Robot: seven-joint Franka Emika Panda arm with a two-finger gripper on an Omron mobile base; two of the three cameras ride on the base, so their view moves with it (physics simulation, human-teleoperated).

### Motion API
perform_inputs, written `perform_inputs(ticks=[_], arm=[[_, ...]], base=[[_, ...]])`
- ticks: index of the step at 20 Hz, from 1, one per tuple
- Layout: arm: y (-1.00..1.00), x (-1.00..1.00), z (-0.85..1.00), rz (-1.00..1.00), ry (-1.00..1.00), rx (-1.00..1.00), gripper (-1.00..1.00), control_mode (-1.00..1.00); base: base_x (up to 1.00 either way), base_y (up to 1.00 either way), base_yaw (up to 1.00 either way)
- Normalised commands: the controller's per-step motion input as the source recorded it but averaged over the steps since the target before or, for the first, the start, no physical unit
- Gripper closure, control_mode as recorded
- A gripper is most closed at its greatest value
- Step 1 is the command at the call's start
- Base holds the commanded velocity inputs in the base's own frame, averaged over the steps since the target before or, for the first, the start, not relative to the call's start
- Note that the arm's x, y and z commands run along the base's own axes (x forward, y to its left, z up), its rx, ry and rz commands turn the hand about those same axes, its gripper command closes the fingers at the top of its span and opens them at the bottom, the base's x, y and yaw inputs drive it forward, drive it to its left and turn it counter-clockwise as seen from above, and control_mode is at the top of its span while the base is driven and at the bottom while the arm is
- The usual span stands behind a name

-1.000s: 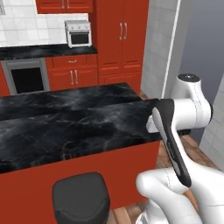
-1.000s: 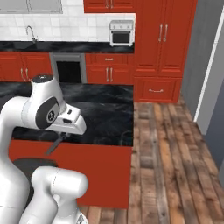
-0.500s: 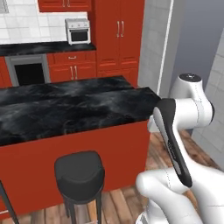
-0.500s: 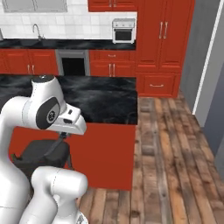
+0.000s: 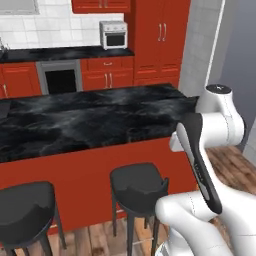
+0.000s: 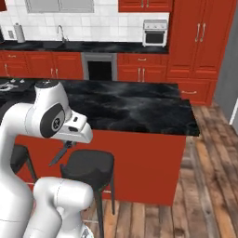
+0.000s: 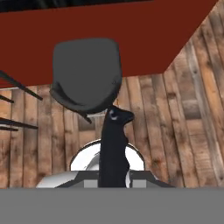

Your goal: Retrieve the butter from the fridge and place it on a plate on the dining table. Then retrieve the butter knife by the fridge and place it near the plate.

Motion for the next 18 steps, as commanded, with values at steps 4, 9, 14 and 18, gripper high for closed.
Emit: perform_inputs(ticks=[4, 9, 14, 18], arm=[[0.0, 0.0, 0.0, 0.0, 0.0, 0.0, 1.0, 1.0], [0.0, 0.0, 0.0, 0.0, 0.0, 0.0, 1.0, 1.0], [0.0, 0.0, 0.0, 0.0, 0.0, 0.0, 1.0, 1.0], [0.0, 0.0, 0.0, 0.0, 0.0, 0.0, 1.0, 1.0]], base=[[-0.33, 1.0, 0.12], [-0.2, 1.0, 0.09], [-0.14, 1.0, 0.05], [-0.06, 1.0, 0.01]])
